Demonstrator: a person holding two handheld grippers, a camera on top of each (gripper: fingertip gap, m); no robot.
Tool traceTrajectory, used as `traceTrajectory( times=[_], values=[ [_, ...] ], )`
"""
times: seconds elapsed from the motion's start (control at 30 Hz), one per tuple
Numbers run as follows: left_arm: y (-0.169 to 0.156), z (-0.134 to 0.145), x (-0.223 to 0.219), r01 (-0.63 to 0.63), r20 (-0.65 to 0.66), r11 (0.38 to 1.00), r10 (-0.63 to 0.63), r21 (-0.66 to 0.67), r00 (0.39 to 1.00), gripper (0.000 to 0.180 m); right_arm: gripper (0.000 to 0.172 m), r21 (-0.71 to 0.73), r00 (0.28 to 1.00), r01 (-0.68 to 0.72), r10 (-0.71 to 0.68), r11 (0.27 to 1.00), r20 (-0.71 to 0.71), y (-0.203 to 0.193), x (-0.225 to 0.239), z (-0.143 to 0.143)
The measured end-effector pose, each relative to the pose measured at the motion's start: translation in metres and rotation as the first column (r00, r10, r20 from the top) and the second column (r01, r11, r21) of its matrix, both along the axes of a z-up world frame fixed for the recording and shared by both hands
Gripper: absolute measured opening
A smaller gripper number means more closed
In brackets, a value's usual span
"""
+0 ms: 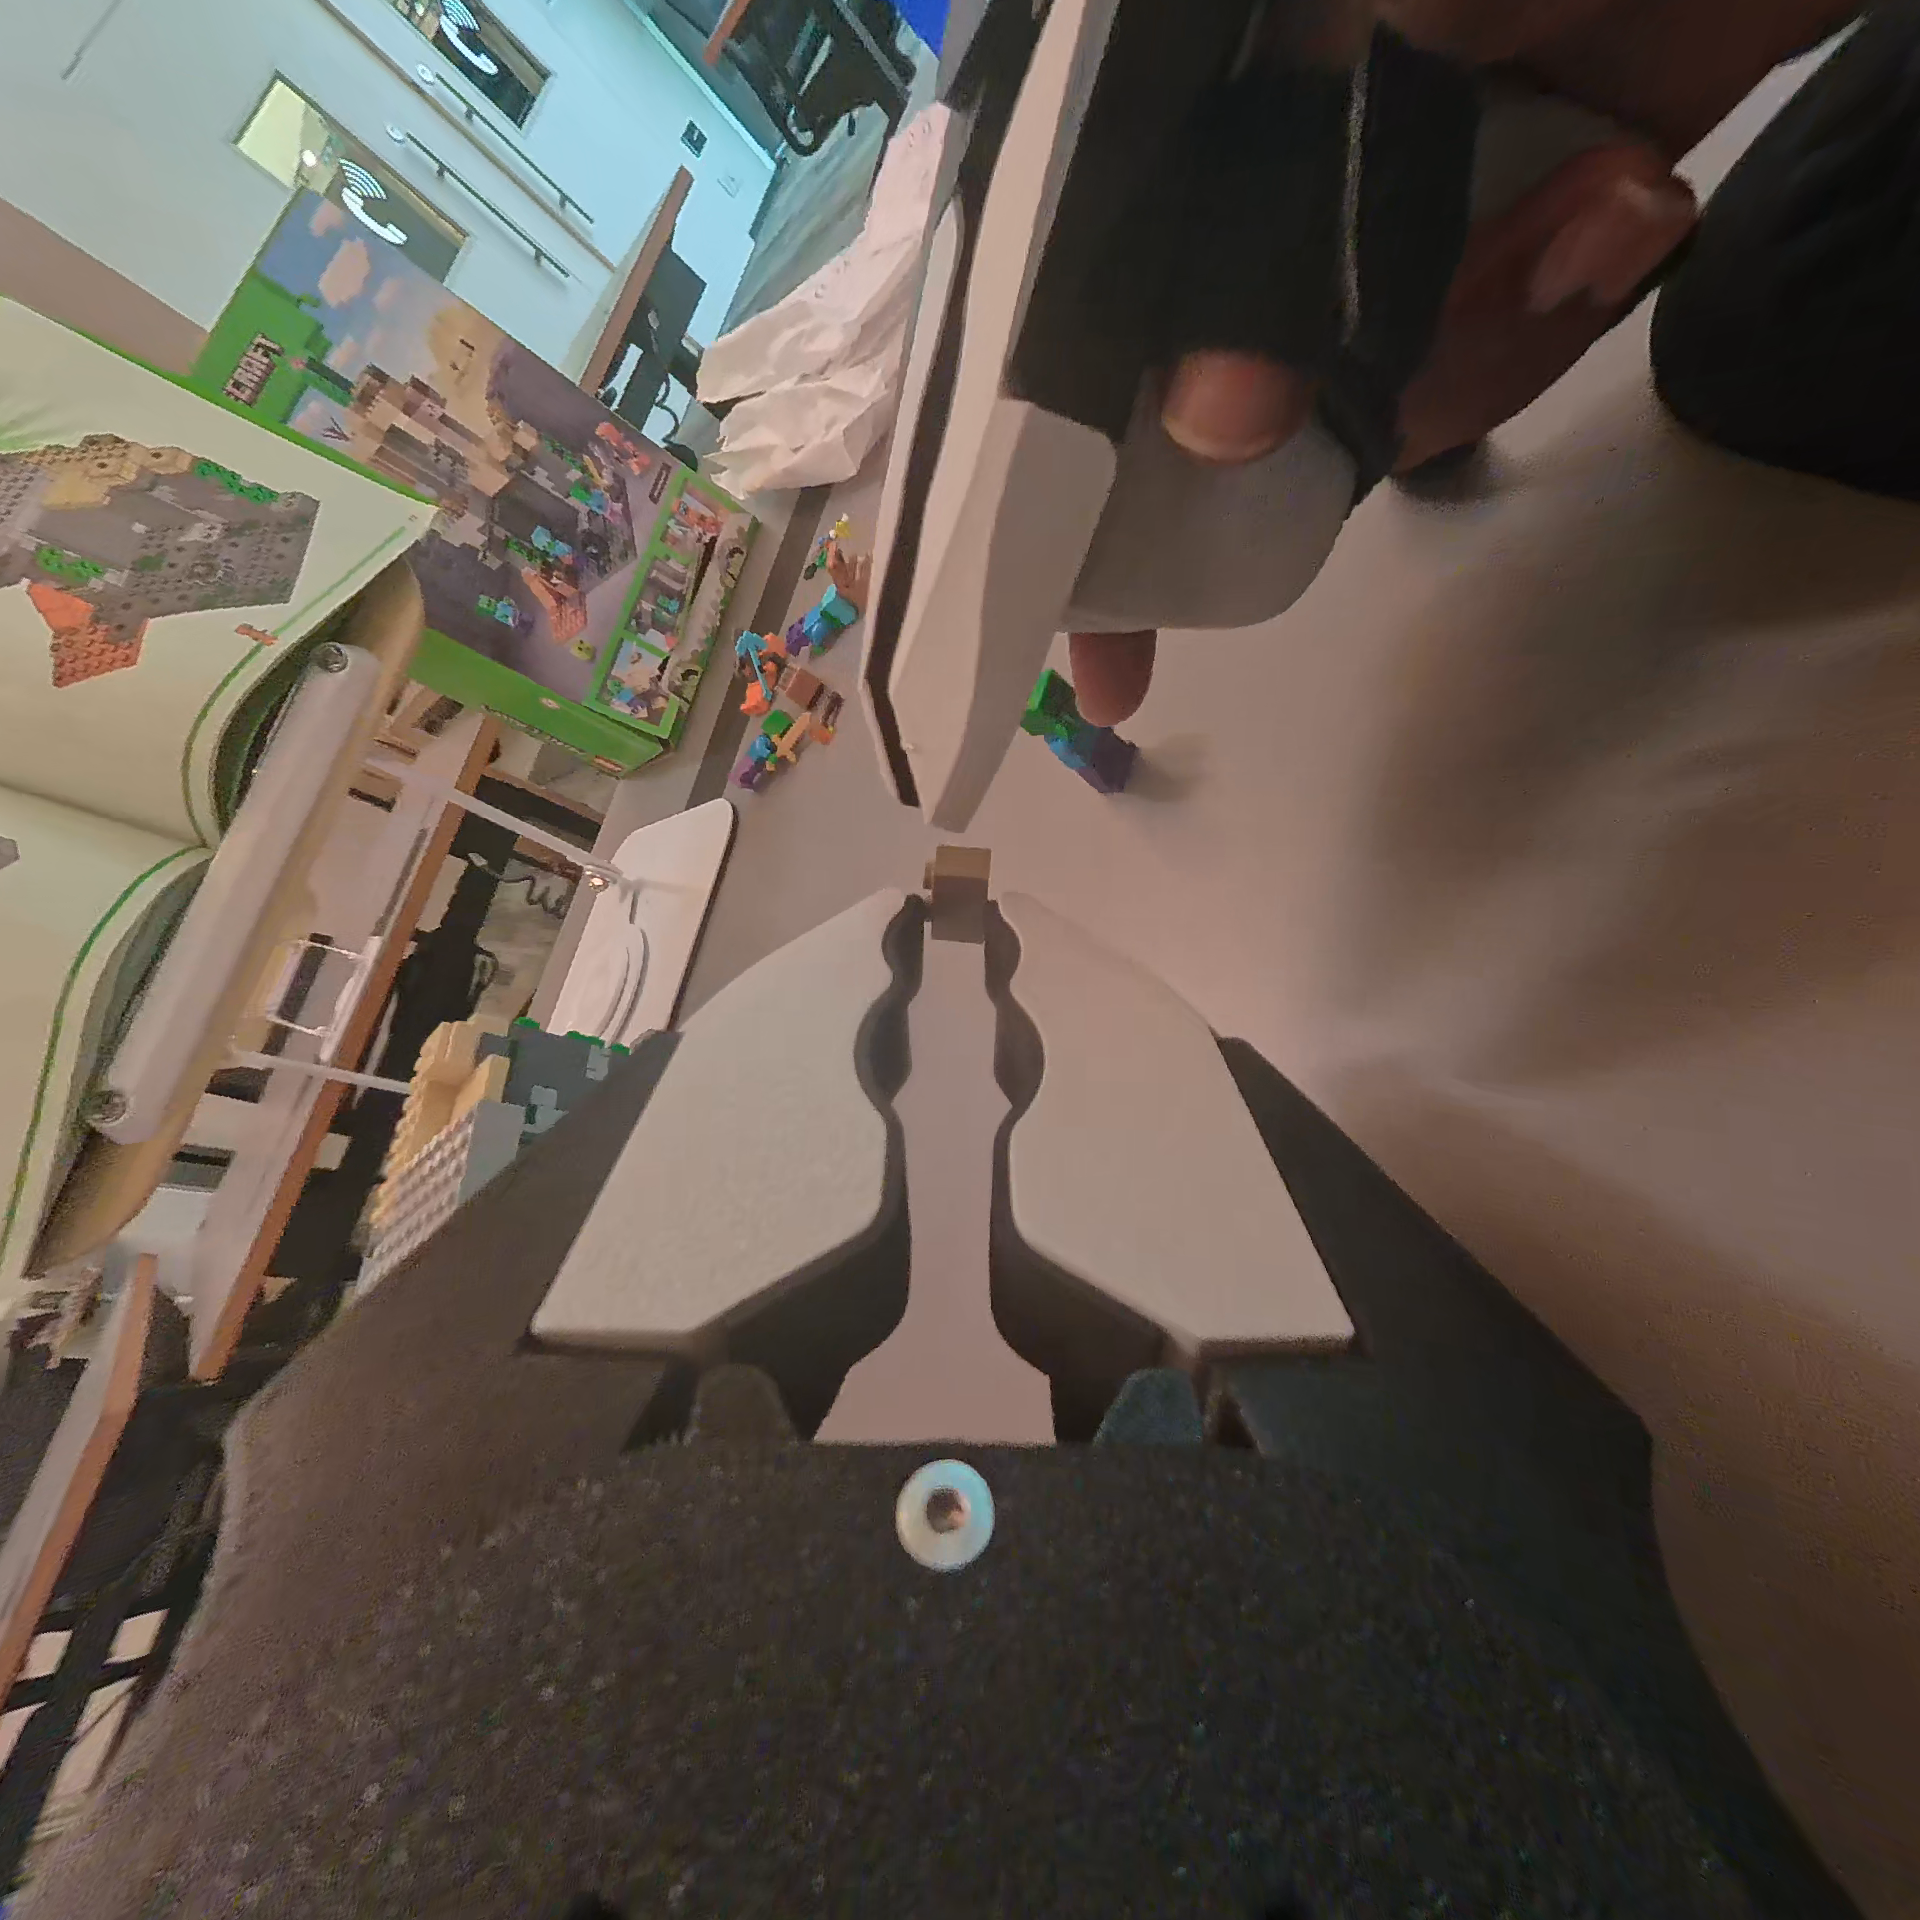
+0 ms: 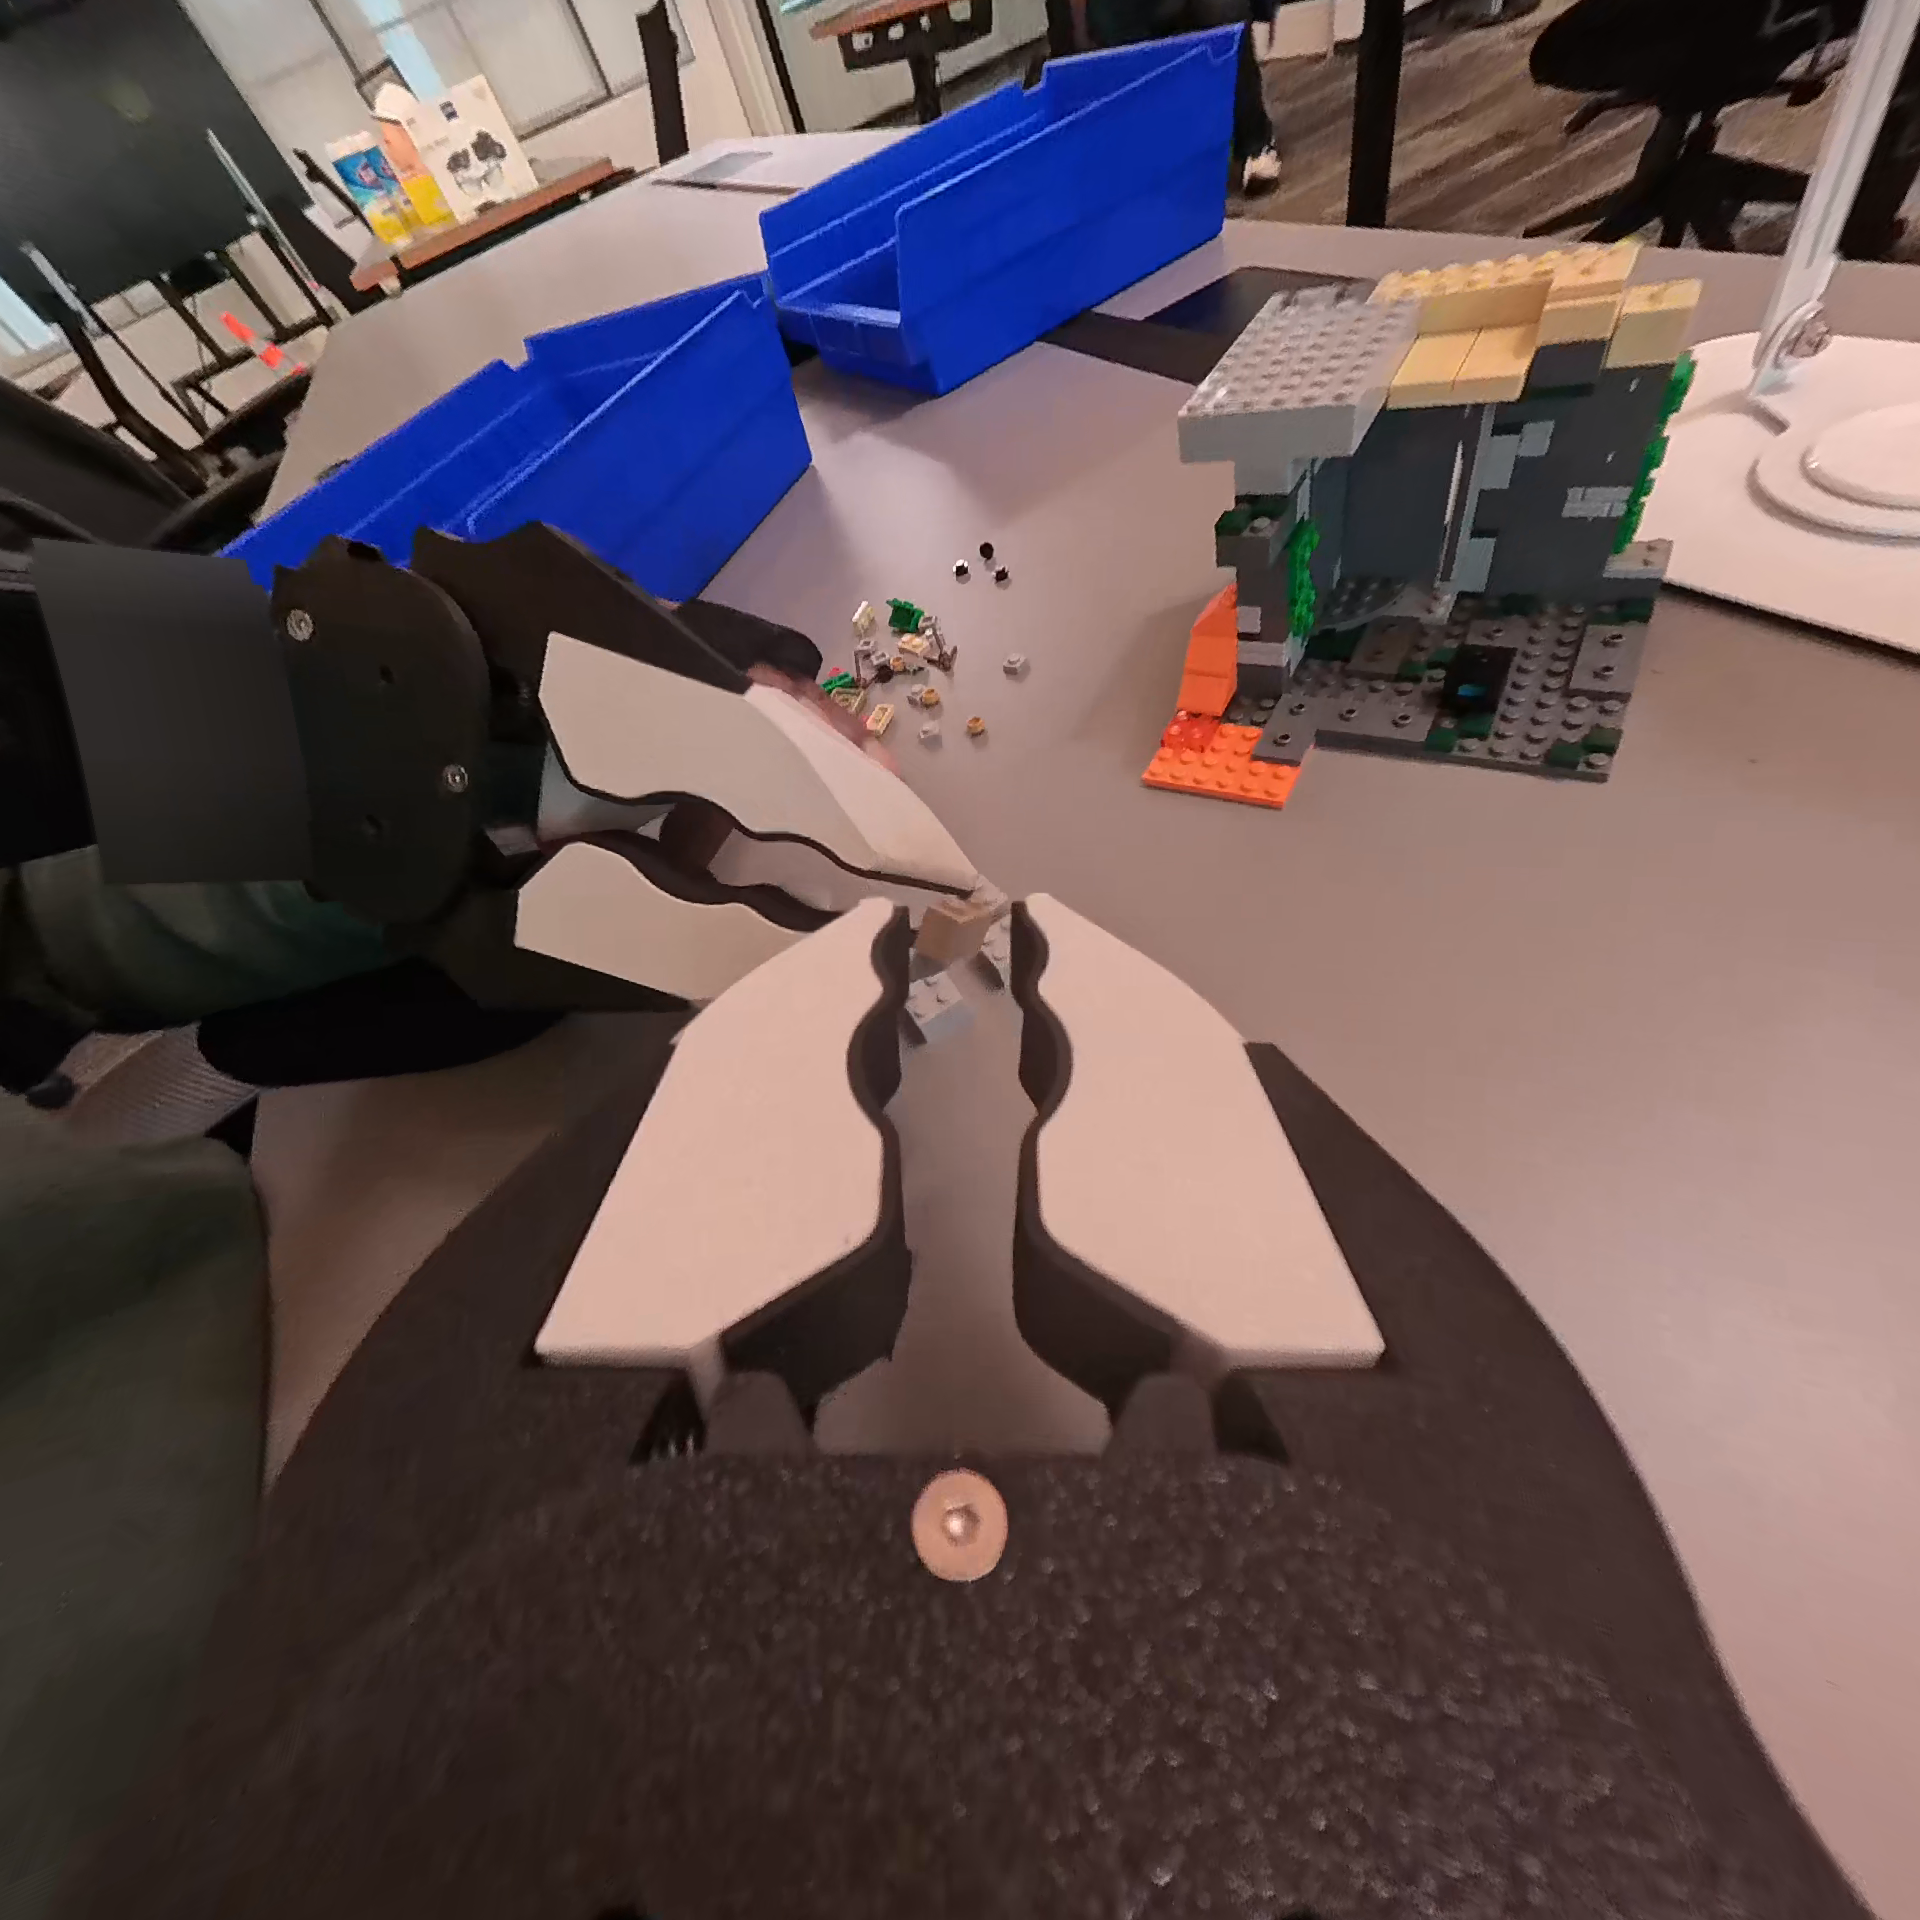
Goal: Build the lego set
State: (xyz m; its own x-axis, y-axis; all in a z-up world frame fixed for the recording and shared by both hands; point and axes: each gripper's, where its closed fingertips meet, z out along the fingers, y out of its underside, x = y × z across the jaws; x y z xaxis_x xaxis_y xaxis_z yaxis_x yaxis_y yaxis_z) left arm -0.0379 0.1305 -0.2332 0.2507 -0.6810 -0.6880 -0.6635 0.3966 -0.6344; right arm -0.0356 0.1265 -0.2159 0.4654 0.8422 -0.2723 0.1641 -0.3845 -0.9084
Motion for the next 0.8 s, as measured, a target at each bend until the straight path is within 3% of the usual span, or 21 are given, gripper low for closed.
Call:
traceTrajectory(
  times=[0.27, 0.37, 0.43, 0.53, 0.63, 0.7, 0.8],
  values=[
    [0.001, -0.008, -0.001, -0.003, -0.121, 0.993, 0.017, 0.121, 0.992, 0.011, 0.013, -0.079, 0.999, -0.023, 0.026, 0.997, 0.033, -0.003, -0.010, -0.019],
    [-0.003, -0.009, 0.000, 0.027, -0.110, 0.993, -0.015, 0.111, 0.994, 0.011, 0.009, -0.089, 0.999, -0.026, 0.029, 0.996, 0.027, -0.003, -0.009, -0.021],
    [-0.009, -0.008, 0.001, 0.084, -0.060, 0.995, -0.081, 0.051, 0.995, 0.014, 0.008, -0.060, 0.997, -0.061, 0.064, 0.996, 0.051, -0.006, -0.006, -0.022],
    [-0.020, 0.002, 0.002, 0.187, 0.104, 0.973, -0.174, -0.132, 0.979, 0.026, 0.008, 0.100, 0.978, -0.187, 0.176, 0.977, 0.113, -0.017, 0.000, -0.017],
    [-0.034, 0.000, 0.004, 0.308, 0.237, 0.876, -0.232, -0.371, 0.944, 0.034, 0.008, 0.231, 0.942, -0.322, 0.288, 0.918, 0.170, -0.033, 0.004, -0.016],
    [-0.044, 0.002, 0.006, 0.380, 0.284, 0.829, -0.280, -0.409, 0.917, 0.029, 0.008, 0.259, 0.931, -0.361, 0.329, 0.896, 0.160, -0.040, 0.005, -0.015],
    [-0.049, -0.003, 0.009, 0.391, 0.270, 0.811, -0.297, -0.436, 0.916, 0.022, 0.008, 0.269, 0.921, -0.389, 0.364, 0.881, 0.139, -0.046, 0.005, -0.015]
  ],
)
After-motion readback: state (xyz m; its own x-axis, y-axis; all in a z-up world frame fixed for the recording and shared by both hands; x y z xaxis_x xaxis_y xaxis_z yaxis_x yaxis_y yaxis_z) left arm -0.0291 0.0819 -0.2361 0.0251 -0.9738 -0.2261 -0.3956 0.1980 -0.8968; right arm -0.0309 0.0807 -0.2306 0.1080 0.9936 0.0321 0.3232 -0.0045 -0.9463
